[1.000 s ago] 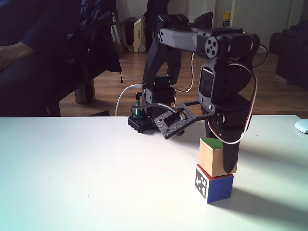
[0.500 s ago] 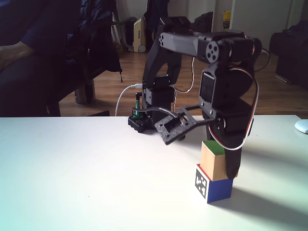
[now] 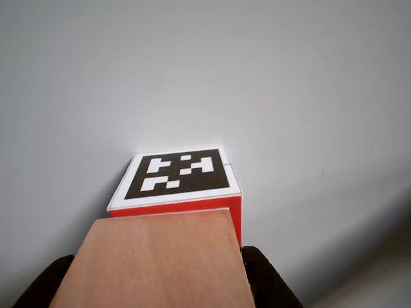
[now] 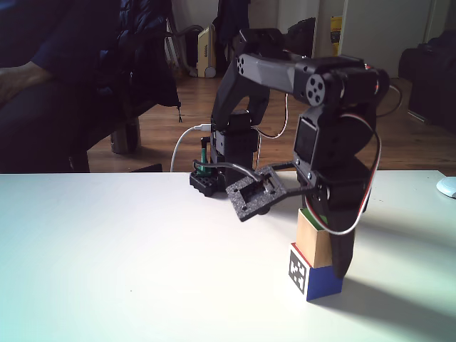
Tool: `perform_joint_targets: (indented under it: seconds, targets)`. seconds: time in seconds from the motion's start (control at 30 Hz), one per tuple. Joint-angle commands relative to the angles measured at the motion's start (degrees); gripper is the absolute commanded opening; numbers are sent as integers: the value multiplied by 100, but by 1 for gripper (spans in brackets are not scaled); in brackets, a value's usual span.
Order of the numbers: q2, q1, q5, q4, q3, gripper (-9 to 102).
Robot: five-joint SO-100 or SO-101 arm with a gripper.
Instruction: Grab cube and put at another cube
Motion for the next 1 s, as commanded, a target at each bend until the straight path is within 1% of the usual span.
perform_joint_targets:
  seconds: [0.0,0.17,0.37,0.73,0.83,0.97]
  targets:
    - [44,35,44,141,-308,39]
    - [123,9,44,448,-642,41]
    - [501,-70,44,448,-536,41]
    - [492,-79,62,448,-510,43]
    - [475,-53,79,448,-510,49]
    - [396,-26,62,448,-519,49]
